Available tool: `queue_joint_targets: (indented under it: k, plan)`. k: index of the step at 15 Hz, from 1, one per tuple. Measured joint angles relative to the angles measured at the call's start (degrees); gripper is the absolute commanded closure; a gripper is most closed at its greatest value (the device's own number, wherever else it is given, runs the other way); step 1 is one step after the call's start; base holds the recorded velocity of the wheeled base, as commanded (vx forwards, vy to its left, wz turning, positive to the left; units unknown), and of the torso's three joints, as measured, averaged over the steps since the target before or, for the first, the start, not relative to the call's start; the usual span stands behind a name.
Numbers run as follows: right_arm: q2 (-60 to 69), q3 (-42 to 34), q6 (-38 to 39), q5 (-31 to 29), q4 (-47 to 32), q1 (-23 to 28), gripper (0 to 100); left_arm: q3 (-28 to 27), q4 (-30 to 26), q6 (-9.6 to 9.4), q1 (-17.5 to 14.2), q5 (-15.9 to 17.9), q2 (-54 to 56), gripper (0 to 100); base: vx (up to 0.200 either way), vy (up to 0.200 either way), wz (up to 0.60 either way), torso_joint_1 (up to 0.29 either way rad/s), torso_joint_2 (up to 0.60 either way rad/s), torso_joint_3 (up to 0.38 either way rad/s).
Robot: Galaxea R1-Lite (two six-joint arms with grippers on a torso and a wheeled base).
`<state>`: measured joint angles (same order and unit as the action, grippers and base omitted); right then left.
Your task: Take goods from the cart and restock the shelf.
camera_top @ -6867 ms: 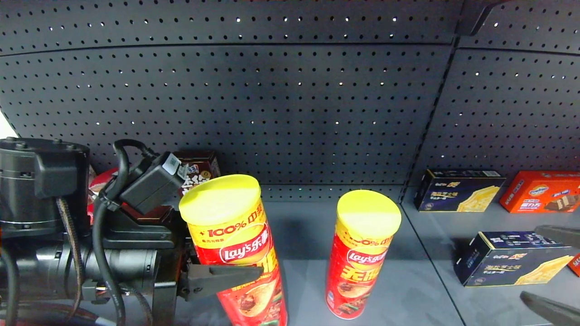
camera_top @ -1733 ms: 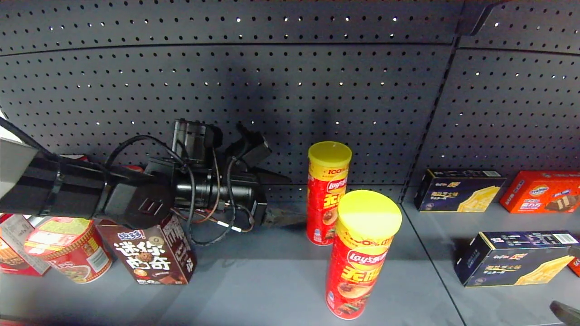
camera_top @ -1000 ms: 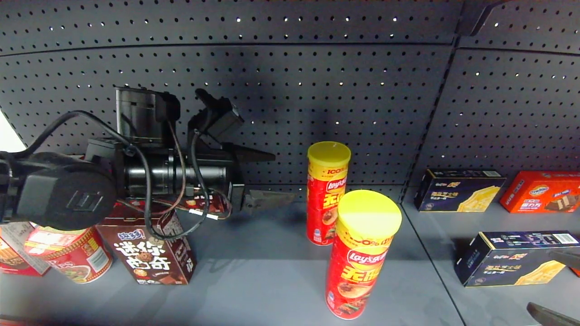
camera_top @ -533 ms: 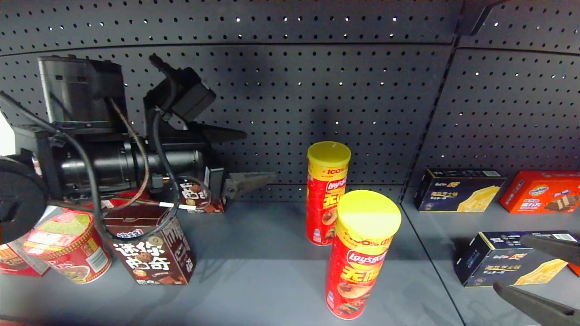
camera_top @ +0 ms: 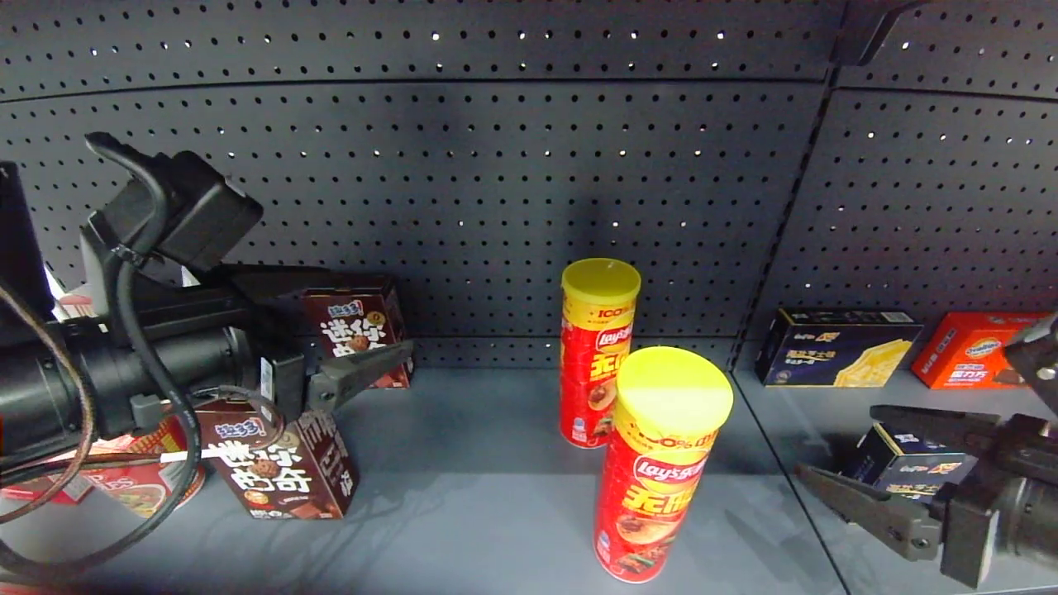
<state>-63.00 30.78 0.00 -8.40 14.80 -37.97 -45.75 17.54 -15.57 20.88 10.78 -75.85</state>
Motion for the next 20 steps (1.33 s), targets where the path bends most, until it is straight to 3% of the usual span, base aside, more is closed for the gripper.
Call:
queue_joint_targets:
  k: [1,5,9,13,15,20]
  plan:
    - [-1.4,-0.2,0.0,0.0,0.6,0.6,0,0.0,0.1,0.68,0.0,-2.0,0.2,0,0.0,0.0,0.0,0.0,0.0,0.0]
    - [-4.2,-3.2,-0.4,0.3,0.8,1.4,0,1.9,0.1,0.0,-0.2,-10.2,0.2,0,0.0,0.0,0.0,0.0,0.0,0.0]
    - [-5.6,-3.2,-0.6,-0.1,0.8,-1.7,0,3.8,0.7,-3.58,0.1,-10.4,0.0,0,0.0,0.0,0.0,0.0,0.0,0.0]
    - [-7.3,-4.0,-0.2,-2.7,0.8,-3.9,0,3.9,1.6,-3.36,1.0,-10.6,-0.6,0,0.0,0.0,0.0,0.0,0.0,0.0]
    - [-8.7,-4.4,-0.1,-2.8,3.4,-4.1,0,4.6,5.4,-3.29,1.4,-10.1,-0.9,0,0.0,0.0,0.0,0.0,0.0,0.0]
    - [-14.2,-4.0,-0.6,-2.9,8.0,-4.1,0,5.9,6.4,-3.15,3.0,-9.6,-1.9,0,0.0,0.0,0.0,0.0,0.0,0.0]
